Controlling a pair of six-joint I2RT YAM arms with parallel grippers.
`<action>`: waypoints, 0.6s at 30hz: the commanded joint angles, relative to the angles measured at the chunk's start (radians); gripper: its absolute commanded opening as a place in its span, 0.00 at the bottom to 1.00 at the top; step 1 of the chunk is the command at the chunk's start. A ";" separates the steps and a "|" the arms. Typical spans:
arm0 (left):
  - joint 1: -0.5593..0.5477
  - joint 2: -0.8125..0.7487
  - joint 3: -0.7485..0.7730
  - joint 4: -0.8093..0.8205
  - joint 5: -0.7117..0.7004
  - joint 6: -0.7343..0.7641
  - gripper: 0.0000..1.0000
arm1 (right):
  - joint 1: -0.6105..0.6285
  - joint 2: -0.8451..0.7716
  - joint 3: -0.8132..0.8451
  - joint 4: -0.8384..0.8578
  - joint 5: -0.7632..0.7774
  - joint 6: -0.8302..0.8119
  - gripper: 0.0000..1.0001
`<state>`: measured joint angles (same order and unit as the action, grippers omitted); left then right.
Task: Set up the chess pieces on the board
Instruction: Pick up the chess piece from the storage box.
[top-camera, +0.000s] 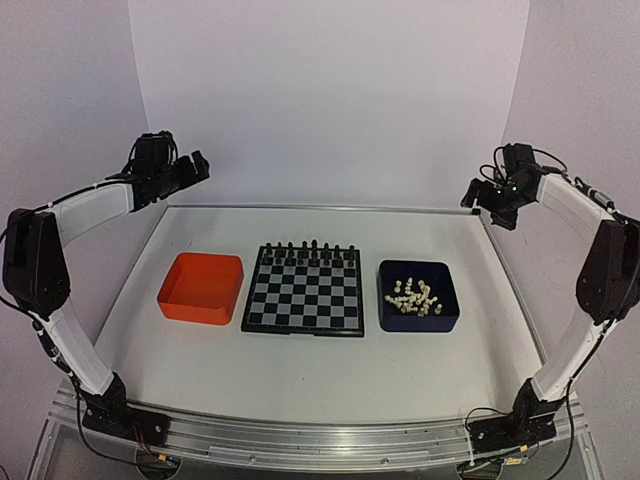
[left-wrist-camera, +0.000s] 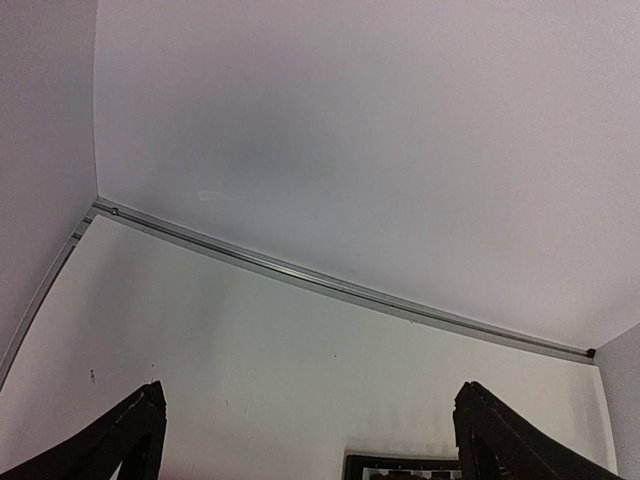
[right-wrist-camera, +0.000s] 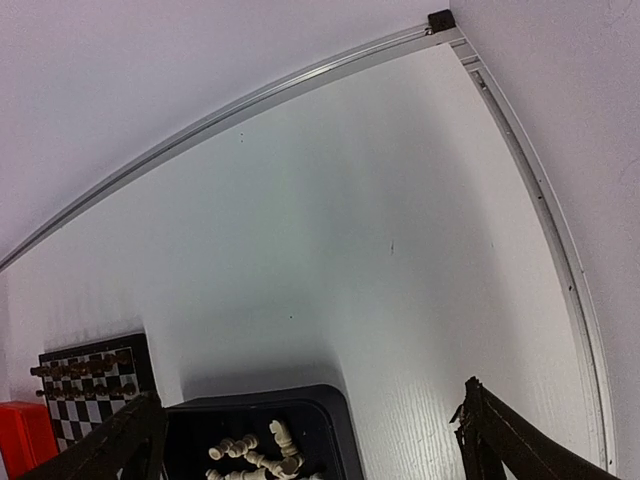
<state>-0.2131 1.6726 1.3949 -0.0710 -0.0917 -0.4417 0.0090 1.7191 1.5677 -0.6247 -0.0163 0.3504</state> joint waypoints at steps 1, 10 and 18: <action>0.000 -0.029 0.042 -0.009 -0.022 0.016 1.00 | -0.001 -0.008 -0.007 -0.006 -0.113 -0.037 0.98; -0.016 -0.097 -0.082 -0.019 -0.056 -0.013 1.00 | 0.068 -0.028 -0.018 -0.063 -0.222 -0.067 0.98; -0.052 -0.047 -0.037 -0.107 -0.035 -0.017 1.00 | 0.323 0.111 0.176 -0.316 -0.052 -0.176 0.97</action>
<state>-0.2430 1.6167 1.3066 -0.1333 -0.1299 -0.4573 0.2154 1.7757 1.6610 -0.8016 -0.1504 0.2517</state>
